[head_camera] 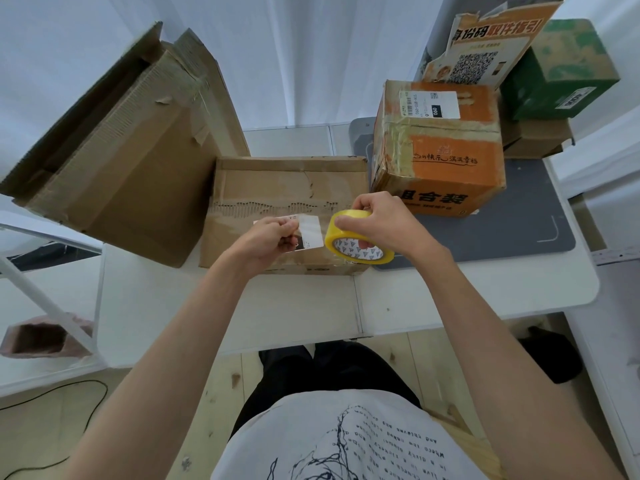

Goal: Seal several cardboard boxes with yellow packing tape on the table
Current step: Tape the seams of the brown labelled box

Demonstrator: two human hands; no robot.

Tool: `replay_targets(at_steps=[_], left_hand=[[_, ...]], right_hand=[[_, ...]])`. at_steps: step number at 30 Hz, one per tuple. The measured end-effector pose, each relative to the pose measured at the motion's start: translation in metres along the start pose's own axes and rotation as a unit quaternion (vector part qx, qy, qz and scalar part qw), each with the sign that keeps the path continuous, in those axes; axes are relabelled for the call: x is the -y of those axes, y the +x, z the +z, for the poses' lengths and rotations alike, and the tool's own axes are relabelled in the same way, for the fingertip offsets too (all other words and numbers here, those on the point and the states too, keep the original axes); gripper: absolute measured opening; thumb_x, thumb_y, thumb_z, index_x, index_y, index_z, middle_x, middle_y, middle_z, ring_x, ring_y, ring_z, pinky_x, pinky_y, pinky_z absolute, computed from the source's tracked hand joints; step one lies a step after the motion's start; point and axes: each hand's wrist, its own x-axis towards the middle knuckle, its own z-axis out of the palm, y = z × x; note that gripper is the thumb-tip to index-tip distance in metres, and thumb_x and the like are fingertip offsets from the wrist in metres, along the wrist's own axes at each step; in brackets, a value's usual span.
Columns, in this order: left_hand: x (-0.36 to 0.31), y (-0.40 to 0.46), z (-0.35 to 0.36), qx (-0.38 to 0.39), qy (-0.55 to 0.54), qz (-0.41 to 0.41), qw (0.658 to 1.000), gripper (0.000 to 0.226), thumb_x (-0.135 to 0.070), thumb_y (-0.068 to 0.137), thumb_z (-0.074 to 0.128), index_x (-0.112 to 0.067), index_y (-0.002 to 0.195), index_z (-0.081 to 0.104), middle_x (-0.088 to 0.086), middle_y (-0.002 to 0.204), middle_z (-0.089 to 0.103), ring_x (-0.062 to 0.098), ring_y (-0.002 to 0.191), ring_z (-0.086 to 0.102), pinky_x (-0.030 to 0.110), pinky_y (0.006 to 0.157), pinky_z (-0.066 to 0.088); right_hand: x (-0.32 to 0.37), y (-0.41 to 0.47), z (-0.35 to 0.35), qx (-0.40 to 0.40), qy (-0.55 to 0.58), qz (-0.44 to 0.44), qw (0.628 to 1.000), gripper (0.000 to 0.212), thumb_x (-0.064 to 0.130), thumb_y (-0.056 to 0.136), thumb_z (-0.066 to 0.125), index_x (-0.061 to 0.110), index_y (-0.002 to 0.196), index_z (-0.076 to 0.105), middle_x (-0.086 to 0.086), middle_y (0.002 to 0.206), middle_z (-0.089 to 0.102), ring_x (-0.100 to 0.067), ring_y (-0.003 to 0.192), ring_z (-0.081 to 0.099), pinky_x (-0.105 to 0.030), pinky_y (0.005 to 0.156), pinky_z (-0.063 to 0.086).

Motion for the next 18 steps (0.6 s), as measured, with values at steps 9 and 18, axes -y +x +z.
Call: replay_targets(at_steps=[9, 18], left_hand=[[-0.013, -0.022, -0.027, 0.019, -0.023, -0.005, 1.000, 0.021, -0.008, 0.106, 0.046, -0.006, 0.091, 0.060, 0.001, 0.077, 0.059, 0.010, 0.070, 0.055, 0.022, 0.071, 0.053], [-0.022, -0.021, -0.024, 0.006, 0.036, 0.044, 0.998, 0.010, -0.016, 0.100, 0.060, -0.011, 0.092, 0.061, 0.004, 0.085, 0.060, 0.015, 0.079, 0.056, 0.023, 0.074, 0.052]], right_hand=[[-0.005, -0.006, 0.000, 0.006, -0.095, 0.014, 0.995, 0.027, 0.049, 0.084, 0.072, 0.023, 0.084, 0.064, 0.004, 0.076, 0.072, -0.008, 0.062, 0.072, -0.036, 0.071, 0.059], [-0.010, -0.004, -0.014, 0.100, -0.081, 0.040, 0.991, 0.044, 0.056, 0.091, 0.066, 0.012, 0.093, 0.071, -0.001, 0.069, 0.075, 0.002, 0.056, 0.067, -0.020, 0.059, 0.047]])
